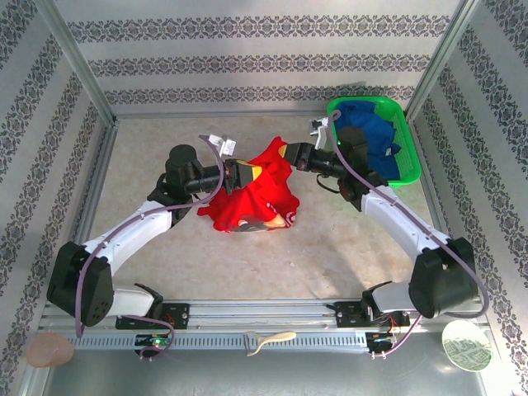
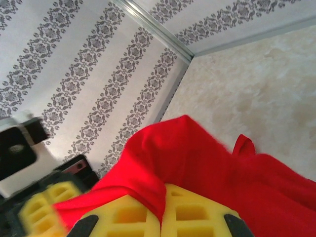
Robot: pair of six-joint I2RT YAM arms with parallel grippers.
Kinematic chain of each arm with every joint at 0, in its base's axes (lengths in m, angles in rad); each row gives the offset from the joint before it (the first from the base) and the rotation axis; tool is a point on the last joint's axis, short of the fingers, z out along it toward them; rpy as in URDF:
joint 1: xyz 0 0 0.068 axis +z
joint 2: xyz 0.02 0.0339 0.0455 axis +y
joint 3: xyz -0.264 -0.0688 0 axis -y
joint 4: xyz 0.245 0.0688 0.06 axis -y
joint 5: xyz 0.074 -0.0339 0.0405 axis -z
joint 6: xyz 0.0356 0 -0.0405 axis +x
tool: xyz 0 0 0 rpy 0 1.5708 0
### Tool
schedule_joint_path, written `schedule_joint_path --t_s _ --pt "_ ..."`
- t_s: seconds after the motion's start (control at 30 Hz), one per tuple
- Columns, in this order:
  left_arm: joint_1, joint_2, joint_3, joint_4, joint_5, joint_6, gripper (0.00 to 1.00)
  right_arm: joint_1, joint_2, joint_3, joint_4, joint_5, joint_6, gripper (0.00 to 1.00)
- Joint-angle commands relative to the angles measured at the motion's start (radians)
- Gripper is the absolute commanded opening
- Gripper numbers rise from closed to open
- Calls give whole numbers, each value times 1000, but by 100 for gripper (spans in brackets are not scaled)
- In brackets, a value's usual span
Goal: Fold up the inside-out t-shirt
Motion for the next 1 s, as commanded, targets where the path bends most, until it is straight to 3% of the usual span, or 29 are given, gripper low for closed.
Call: schedule_joint_path --t_s 0.0,0.07,0.17,0.53,0.97 --pt "11 15 -8 285 232 -215 0 -26 57 1 111 37 77 17" --pt "12 39 -6 356 255 -275 0 -22 62 -11 153 23 98 44" --pt "20 62 -2 387 263 -303 0 -10 21 -49 170 17 86 57" --pt "32 93 -2 427 298 -331 0 20 -185 -224 138 58 27 65" --pt "42 86 9 417 304 -337 0 64 -134 -256 81 120 -57 67"
